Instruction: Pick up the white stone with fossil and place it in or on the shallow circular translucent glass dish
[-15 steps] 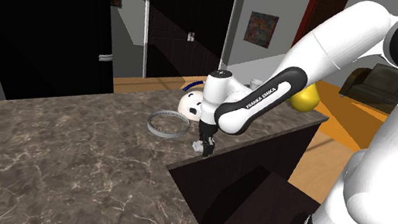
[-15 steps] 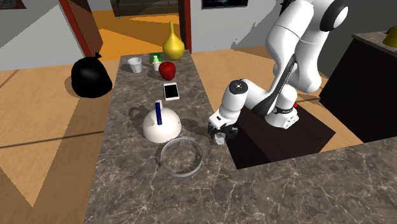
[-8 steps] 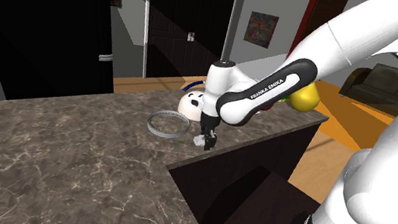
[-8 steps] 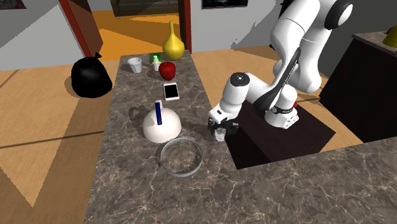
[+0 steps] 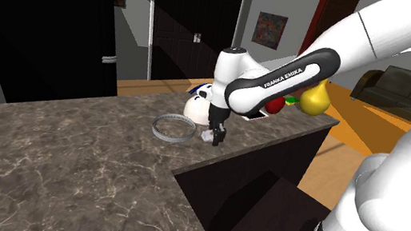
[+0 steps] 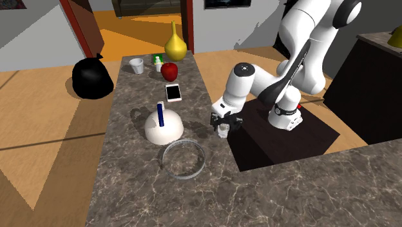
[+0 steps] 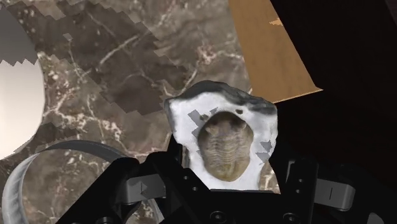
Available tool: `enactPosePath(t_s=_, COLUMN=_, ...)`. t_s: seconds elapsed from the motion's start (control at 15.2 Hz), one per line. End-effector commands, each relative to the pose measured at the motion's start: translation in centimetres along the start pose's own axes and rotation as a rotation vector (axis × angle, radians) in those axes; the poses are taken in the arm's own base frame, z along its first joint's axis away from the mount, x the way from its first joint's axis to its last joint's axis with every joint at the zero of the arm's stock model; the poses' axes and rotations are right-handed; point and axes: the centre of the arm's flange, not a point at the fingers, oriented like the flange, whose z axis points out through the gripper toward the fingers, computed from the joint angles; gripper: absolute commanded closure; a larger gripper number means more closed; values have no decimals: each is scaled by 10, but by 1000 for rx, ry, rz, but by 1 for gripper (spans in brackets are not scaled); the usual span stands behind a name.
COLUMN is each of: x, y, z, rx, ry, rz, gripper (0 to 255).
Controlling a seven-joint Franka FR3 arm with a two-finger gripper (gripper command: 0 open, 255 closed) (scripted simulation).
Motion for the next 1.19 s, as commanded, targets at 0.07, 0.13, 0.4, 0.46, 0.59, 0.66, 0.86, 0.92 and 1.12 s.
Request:
enactPosePath(t_s=0.07, x=-1, y=1, z=-15, rx=0, ry=0, rz=0, gripper=255)
enactPosePath(t_s=0.13, x=-1, y=2, z=-20, rx=0, ry=0, rz=0, gripper=255)
enactPosePath(t_s=0.4, x=24, y=32, z=-17, rx=0, ry=0, rz=0, gripper=255)
enactPosePath(t_s=0.46, x=32, y=42, z=-16, rx=0, ry=0, rz=0, gripper=255)
enactPosePath(t_s=0.59, x=49, y=62, z=-13, rx=0, ry=0, rz=0, gripper=255)
enactPosePath(t_s=0.66, x=58, y=73, z=-12, rx=0, ry=0, rz=0, gripper=255)
enactPosePath(t_s=0.86, x=83, y=103, z=-8, rx=0, ry=0, rz=0, gripper=255)
enactPosePath(t_s=0.92, x=91, y=113, z=-7, rx=0, ry=0, rz=0, gripper=255)
enactPosePath(t_s=1.12, x=116, y=143, z=-3, rx=0, ry=0, rz=0, gripper=255)
